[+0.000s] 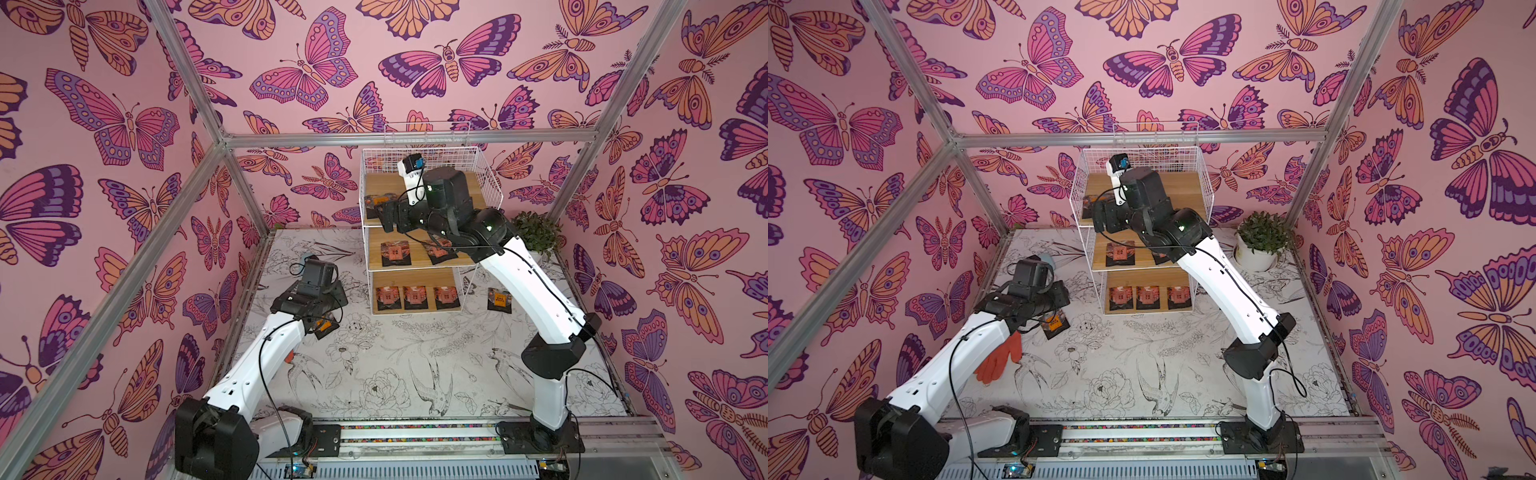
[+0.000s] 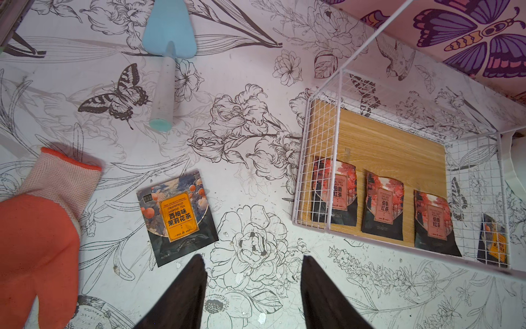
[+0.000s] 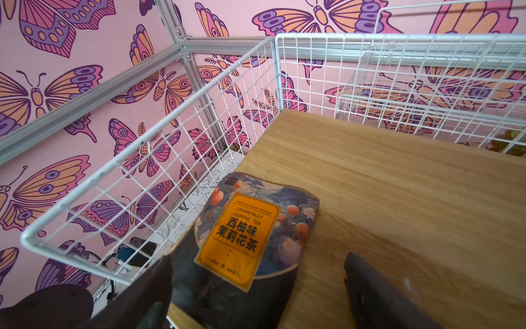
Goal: Remove the tea bags from the shelf
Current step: Pick up the tea bag from the shelf.
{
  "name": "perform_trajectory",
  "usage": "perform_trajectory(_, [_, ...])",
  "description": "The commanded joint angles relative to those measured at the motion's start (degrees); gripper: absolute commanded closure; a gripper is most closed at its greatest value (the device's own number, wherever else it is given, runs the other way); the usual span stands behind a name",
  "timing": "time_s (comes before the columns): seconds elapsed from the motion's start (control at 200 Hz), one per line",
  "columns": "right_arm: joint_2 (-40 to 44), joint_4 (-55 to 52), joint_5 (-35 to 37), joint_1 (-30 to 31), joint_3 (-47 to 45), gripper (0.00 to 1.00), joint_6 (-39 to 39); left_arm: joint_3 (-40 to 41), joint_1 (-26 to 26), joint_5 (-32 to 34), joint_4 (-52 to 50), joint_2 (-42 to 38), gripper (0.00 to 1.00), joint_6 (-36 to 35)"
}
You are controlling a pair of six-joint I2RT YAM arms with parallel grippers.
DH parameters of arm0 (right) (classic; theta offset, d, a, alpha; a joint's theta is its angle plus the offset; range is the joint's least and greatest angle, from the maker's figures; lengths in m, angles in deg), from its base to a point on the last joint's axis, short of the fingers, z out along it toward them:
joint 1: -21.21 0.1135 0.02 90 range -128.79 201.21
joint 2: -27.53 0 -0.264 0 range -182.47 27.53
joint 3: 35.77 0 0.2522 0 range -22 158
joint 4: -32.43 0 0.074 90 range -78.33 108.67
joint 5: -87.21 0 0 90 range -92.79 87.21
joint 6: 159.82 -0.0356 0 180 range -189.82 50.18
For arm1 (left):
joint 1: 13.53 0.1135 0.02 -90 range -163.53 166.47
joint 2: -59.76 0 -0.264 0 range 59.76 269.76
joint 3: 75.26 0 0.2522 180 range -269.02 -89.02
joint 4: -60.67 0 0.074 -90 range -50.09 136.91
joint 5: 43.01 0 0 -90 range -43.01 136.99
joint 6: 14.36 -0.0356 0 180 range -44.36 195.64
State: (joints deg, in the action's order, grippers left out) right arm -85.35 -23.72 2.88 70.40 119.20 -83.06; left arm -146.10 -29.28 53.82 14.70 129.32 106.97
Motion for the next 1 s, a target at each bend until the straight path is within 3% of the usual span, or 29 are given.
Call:
perform_trajectory(0.0, [-2.41,-1.21,-2.06,-0.10,-0.86,0.03,-0.84,0.30,0.54,0.29,0.71,0.36,0.43,-0.99])
perform_trajectory(0.21, [-3.90,-0.28,-2.37,0.57,-0.94,0.04,0.04,0.73,0.89,0.38,0.57,-0.51,0.43,-1.05])
perform_trajectory(0.661, [-7.04,-4.62,9.74,5.21,0.31,0.06,10.65,3.18,2.66,0.99,0.45,-2.12,0.43,-1.45])
perform_trajectory(0.991, [-6.61,-6.29,10.32,4.98,-0.33,0.21,10.97,3.38,2.98,0.83,0.34,-2.43,0.43,-1.68])
